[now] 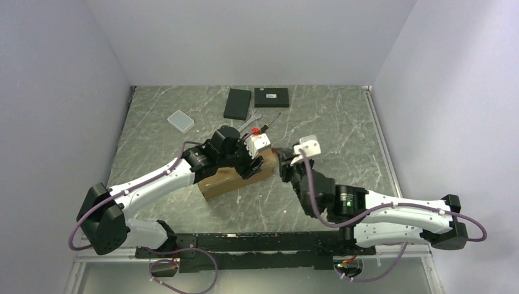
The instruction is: Unpack the express box
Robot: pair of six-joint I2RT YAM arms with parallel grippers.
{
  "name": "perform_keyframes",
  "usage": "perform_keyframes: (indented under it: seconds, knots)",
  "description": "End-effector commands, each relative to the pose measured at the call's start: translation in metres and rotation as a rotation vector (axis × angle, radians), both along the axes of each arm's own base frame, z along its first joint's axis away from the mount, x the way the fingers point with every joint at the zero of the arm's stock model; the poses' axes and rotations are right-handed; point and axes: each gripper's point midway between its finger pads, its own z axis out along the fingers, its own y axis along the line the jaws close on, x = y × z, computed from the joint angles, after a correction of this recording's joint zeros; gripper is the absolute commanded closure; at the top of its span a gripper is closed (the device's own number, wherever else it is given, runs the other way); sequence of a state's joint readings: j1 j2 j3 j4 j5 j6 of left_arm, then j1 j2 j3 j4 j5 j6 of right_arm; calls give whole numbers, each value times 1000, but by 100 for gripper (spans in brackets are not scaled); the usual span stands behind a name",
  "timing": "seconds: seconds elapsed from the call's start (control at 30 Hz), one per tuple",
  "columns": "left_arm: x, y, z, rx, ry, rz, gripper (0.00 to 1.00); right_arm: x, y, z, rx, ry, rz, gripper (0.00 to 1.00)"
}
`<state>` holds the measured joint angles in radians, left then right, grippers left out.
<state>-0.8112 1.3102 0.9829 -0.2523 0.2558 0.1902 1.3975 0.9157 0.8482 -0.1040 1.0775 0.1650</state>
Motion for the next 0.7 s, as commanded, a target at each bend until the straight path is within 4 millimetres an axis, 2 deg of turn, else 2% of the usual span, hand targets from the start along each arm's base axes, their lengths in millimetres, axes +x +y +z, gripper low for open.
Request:
perform_keyframes:
  seconds: [0.0, 0.07, 0.17, 0.37, 0.43, 0.47, 0.53, 0.67]
  knots:
    - [10, -1, 2, 23, -30, 16, 77, 1, -10, 92, 235, -80, -33, 100]
    - [9, -2, 2, 21, -26, 13, 76, 1, -16, 99, 250, -84, -43, 100]
    - [10, -3, 6, 11, -15, 28, 77, 5, -42, 97, 230, -95, -143, 100]
    - [24, -3, 30, -104, 53, 148, 79, 17, -107, 62, 197, -62, -350, 100]
    - [31, -1, 43, -199, 137, 223, 85, 20, -125, 48, 198, -37, -393, 100]
    - [37, 3, 50, -249, 185, 265, 88, 21, -132, 43, 197, -28, -413, 100]
    - [51, 17, 60, -355, 316, 391, 89, 21, -143, 32, 182, -5, -436, 100]
    - [77, 63, 67, -599, 649, 681, 89, 23, -138, 23, 167, 12, -421, 100]
